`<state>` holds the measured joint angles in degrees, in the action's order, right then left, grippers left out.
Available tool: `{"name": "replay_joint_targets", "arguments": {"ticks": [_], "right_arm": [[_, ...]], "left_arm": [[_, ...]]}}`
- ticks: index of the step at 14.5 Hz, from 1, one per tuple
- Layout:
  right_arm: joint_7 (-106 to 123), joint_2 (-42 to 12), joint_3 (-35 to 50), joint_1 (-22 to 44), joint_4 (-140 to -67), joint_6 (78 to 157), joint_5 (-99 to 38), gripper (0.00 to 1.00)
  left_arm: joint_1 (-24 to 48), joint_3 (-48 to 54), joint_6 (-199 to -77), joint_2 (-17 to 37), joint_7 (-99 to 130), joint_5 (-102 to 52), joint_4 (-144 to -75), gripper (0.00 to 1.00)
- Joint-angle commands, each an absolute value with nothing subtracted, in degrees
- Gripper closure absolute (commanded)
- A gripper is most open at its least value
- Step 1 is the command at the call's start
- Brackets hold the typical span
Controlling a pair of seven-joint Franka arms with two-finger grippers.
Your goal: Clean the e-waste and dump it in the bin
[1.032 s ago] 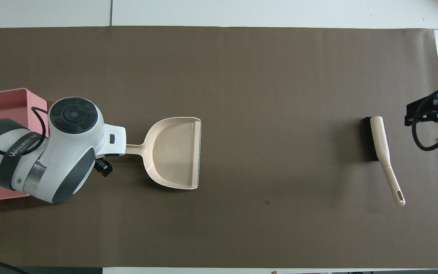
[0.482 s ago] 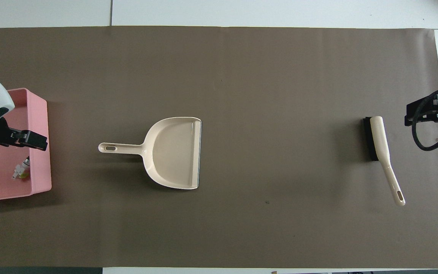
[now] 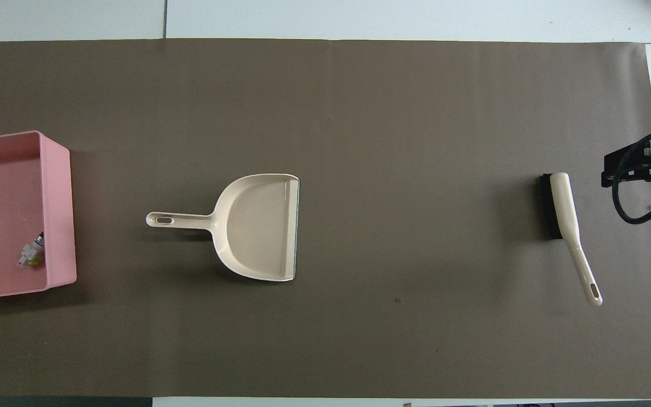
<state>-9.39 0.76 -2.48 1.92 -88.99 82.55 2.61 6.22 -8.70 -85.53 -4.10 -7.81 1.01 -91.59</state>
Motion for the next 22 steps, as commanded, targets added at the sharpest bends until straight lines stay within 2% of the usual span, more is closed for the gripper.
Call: {"name": "replay_joint_targets", "arguments": {"ticks": [1, 12, 15, 22], "right_arm": [[-8.35, 1.76, -2.37, 1.41, -90.18, 83.58, 1.58, 0.00], [-8.35, 1.76, -2.37, 1.41, -90.18, 83.58, 1.58, 0.00], [-8.35, 1.76, -2.37, 1.41, -90.18, 83.58, 1.58, 0.00], [-8.35, 1.76, -2.37, 1.41, -90.18, 83.58, 1.58, 0.00]], "left_arm": [[5.10, -8.26, -84.02, -2.29, -7.38, -0.09, -89.56, 0.02], [1.49, -7.21, -84.64, -2.99, -7.21, -0.09, -90.79, 0.02], [-0.17, -3.09, -84.64, -3.25, -4.67, -0.09, -91.67, 0.02], [-0.09, -2.81, -84.38, -3.16, -7.47, -0.09, -91.41, 0.02]]}}
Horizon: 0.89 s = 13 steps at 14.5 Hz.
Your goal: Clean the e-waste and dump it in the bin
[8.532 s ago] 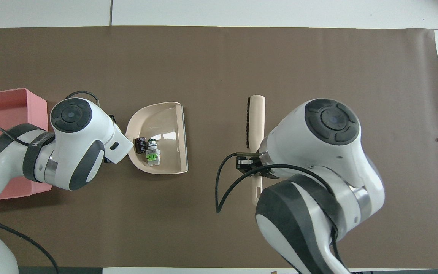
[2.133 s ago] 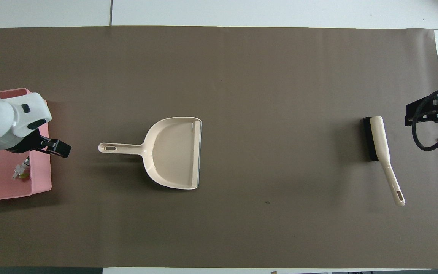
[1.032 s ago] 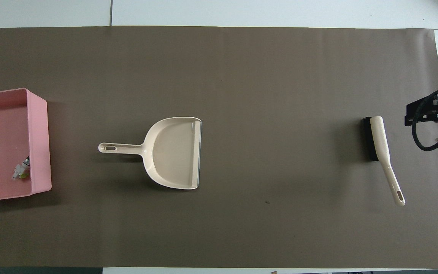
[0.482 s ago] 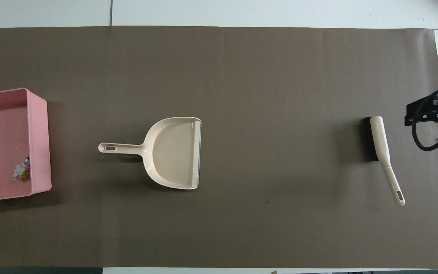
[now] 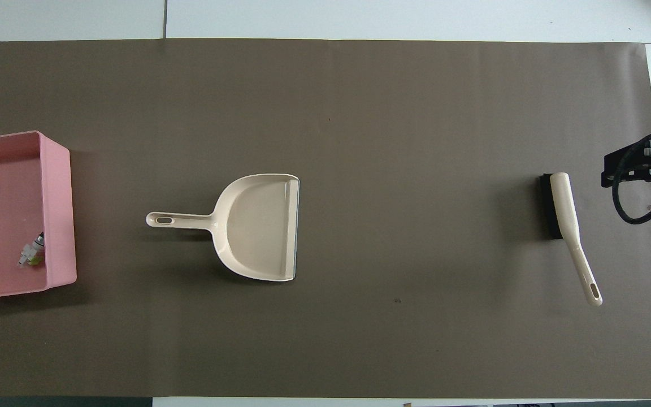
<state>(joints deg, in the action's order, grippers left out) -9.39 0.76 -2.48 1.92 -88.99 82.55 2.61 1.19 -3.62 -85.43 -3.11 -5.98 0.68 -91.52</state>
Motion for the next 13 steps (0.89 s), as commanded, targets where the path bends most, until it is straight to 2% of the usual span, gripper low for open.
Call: {"name": "replay_joint_targets", "arguments": {"ticks": [1, 13], "right_arm": [[-8.35, 1.76, -2.37, 1.41, -90.18, 83.58, 1.58, 0.00], [-8.35, 2.11, -2.37, 1.41, -90.44, 83.32, 1.32, 0.00]], "left_arm": [[-0.09, -2.81, -84.29, -3.16, -7.56, -0.09, -91.32, 0.02], [0.09, -2.81, -83.76, -3.34, -8.70, -2.81, -91.85, 0.02]]}}
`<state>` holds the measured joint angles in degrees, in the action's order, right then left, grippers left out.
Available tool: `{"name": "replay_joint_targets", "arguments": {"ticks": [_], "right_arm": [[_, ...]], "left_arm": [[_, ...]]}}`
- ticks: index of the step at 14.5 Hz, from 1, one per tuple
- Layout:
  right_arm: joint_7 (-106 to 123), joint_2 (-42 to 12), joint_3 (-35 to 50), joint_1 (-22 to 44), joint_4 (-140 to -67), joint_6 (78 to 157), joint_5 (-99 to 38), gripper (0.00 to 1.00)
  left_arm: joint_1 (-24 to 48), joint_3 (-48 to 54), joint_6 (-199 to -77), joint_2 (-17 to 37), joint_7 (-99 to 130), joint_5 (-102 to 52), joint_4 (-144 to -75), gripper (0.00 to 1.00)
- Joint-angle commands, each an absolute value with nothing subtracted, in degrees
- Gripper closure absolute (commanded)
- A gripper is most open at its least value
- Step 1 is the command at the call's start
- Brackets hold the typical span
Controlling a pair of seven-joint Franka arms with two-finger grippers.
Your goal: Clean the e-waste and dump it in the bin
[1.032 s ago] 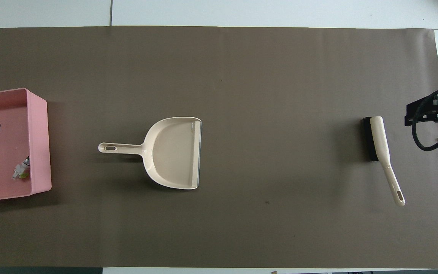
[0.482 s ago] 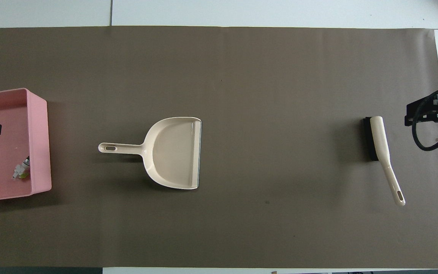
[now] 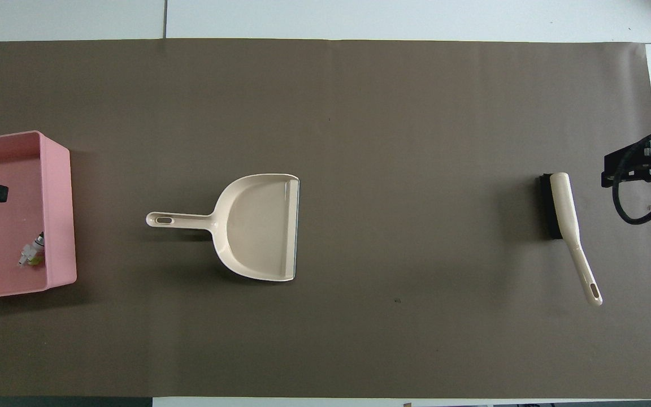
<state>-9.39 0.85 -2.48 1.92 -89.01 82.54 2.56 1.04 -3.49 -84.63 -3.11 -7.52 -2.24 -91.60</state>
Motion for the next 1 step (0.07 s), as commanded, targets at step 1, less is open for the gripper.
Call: {"name": "replay_joint_targets", "arguments": {"ticks": [1], "right_arm": [[-8.35, 2.11, -2.37, 1.15, -90.44, 83.32, 1.32, 0.00]], "left_arm": [[0.17, -2.73, -83.76, -3.34, -8.70, -2.73, -91.85, 0.02]]}}
